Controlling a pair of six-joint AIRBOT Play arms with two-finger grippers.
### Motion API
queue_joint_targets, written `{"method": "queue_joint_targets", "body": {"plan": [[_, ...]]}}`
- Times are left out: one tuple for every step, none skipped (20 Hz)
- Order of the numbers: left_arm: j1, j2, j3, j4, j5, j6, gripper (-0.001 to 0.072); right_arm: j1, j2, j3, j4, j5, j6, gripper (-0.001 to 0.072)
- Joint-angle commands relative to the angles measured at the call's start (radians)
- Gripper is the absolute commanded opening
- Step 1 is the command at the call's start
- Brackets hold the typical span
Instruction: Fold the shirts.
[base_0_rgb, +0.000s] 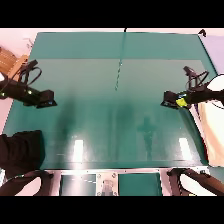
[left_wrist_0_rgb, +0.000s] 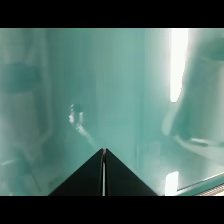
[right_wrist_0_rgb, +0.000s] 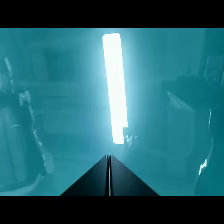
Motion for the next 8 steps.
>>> {"method": "queue_joint_targets", "body": {"plan": [[-0.001,0.064,-0.072,0.046,0.015,-0.006,0.0024,0.060,0.013,-0.026,0.002,-0.014,-0.003,0.0017],[-0.001,0.065,-0.072,0.046,0.019,-0.006,0.0023,0.059,0.013,-0.026,0.002,-0.014,-0.003,0.0017],[-0.001,0.064,-0.072,0.046,0.027,-0.006,0.0024,0.058,0.012,-0.026,0.002,-0.014,-0.003,0.0017],[-0.001,0.064,-0.072,0.046,0.035,-0.006,0.0024,0.058,0.012,-0.026,0.002,-0.014,-0.003,0.0017],[-0.001,0.064,-0.072,0.046,0.042,-0.006,0.0024,0.058,0.012,-0.026,0.002,-0.014,-0.003,0.0017],[-0.001,0.064,-0.072,0.046,0.048,-0.006,0.0024,0.058,0.012,-0.026,0.002,-0.014,-0.003,0.0017],[-0.001,0.064,-0.072,0.046,0.055,-0.006,0.0024,0.058,0.012,-0.026,0.002,-0.014,-0.003,0.0017],[-0.001,0.064,-0.072,0.046,0.060,-0.006,0.0024,0.058,0.012,-0.026,0.002,-0.014,-0.003,0.0017]]}}
